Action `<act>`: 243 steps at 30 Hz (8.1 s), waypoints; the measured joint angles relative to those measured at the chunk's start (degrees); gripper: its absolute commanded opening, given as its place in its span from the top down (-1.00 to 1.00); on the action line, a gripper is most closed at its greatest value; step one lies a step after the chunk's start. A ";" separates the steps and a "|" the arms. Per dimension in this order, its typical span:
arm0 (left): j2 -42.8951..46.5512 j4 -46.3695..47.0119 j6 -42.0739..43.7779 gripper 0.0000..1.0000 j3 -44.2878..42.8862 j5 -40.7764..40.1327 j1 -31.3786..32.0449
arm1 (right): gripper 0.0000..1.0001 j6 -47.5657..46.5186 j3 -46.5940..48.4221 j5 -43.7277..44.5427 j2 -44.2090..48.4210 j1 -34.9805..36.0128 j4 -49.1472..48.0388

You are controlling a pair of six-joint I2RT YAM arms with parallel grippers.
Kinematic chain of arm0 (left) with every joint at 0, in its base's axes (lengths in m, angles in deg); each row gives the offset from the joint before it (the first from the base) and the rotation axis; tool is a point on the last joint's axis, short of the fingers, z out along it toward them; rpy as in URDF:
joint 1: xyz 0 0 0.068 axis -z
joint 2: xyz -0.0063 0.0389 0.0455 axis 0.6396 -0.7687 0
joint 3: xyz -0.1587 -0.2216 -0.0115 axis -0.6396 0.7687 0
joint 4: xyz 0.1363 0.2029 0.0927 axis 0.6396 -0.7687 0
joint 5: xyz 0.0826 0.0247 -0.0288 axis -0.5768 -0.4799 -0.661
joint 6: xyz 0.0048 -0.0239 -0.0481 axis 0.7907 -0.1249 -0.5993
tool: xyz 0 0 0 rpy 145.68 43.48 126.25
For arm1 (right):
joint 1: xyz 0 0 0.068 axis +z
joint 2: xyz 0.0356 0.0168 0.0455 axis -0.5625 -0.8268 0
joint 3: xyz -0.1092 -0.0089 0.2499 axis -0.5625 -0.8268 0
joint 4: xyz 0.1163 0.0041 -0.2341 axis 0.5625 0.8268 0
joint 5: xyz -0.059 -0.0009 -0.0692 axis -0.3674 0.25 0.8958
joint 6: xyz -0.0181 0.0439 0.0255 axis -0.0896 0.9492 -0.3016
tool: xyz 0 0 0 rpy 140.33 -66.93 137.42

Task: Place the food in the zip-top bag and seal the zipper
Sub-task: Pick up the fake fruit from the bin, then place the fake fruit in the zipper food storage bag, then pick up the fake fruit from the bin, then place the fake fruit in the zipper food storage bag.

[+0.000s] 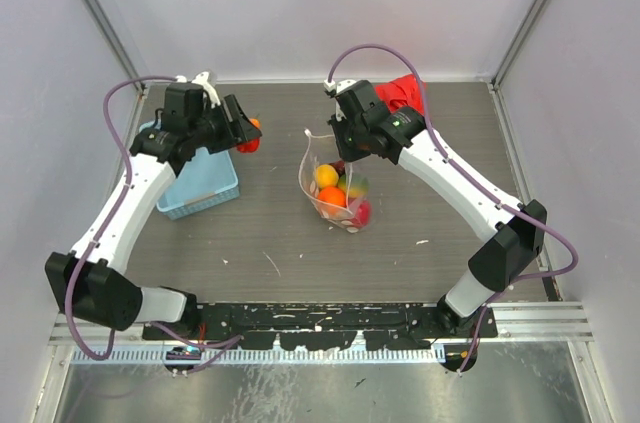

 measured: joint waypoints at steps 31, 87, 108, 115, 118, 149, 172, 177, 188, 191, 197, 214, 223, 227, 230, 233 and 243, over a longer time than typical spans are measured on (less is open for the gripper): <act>7.91 9.07 -24.39 0.23 8.04 -6.86 29.83 | 0.99 1.46 0.00 -0.15 0.00 0.13 -0.07; 12.09 -0.28 -12.13 -0.96 5.49 -24.87 19.43 | 0.99 1.90 -0.44 -0.87 0.02 0.15 -0.92; -9.16 4.68 27.56 -0.96 0.33 -23.65 -8.11 | 0.99 1.22 -0.44 -1.01 0.02 0.17 -0.96; -19.47 5.31 37.22 -0.96 -5.68 -21.18 -12.11 | 0.99 0.96 -0.44 -1.31 0.02 0.17 -0.96; -22.14 5.62 39.91 -0.96 -6.51 -20.52 -13.31 | 0.99 0.81 -0.44 -1.31 0.02 0.17 -0.96; -44.33 5.27 45.81 -0.88 -20.96 -17.75 -16.41 | 0.99 0.74 -0.46 -1.73 -0.02 0.17 -0.90; -47.23 2.29 42.21 -0.38 -22.01 -17.53 -17.11 | 0.99 0.74 -0.44 -1.70 -0.02 0.17 -0.87; -46.01 -0.87 38.49 -0.34 -21.94 -16.06 -17.22 | 0.99 0.74 -0.44 -1.70 -0.02 0.17 -0.87; -34.21 -7.37 25.20 -0.28 -21.42 -8.28 -17.20 | 0.99 0.76 -0.44 -1.70 -0.02 0.17 -0.85; -31.10 -8.46 21.20 -0.29 -21.05 -5.29 -17.20 | 0.99 0.76 -0.44 -1.68 -0.02 0.17 -0.87; -24.33 -7.63 10.80 -0.19 -13.92 2.78 -17.14 | 0.99 0.79 -0.44 -1.51 -0.02 0.17 -0.83; -2.43 -1.75 -6.60 -0.20 -3.41 9.86 -1.51 | 0.99 0.81 -0.15 -1.16 -0.02 0.17 -0.44; 3.50 0.83 -10.01 -0.19 -0.87 8.83 7.19 | 0.99 1.03 -0.15 -1.09 -0.02 0.17 -0.46; 5.97 3.10 -10.97 -0.19 0.26 7.98 12.28 | 0.99 1.07 -0.15 -1.09 -0.02 0.17 -0.46; 7.10 5.35 -11.39 -0.18 1.18 7.04 15.39 | 0.99 1.20 -0.15 -1.09 -0.02 0.17 -0.46; 7.48 8.09 -11.58 -0.20 2.58 5.66 18.29 | 0.99 1.27 -0.15 -1.11 -0.02 0.17 -0.46; 6.91 14.27 -11.17 -0.29 6.56 -0.72 25.83 | 0.99 1.29 -0.15 -1.14 -0.02 0.22 -0.46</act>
